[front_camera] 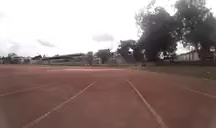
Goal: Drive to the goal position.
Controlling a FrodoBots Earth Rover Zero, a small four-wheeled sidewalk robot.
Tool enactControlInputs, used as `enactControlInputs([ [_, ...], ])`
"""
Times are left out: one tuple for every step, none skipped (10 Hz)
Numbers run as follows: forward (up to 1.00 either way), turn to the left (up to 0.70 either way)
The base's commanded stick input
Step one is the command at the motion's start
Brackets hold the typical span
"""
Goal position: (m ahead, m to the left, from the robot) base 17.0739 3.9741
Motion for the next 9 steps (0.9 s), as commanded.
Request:
enactControlInputs([
  [0.70,0.00],
  [0.70,-0.07],
  [0.70,-0.28],
  [0.70,-0.22],
  [0.70,-0.01],
  [0.70,0.00],
  [0.70,0.00],
  [0.70,0.00],
  [0.70,0.00],
])
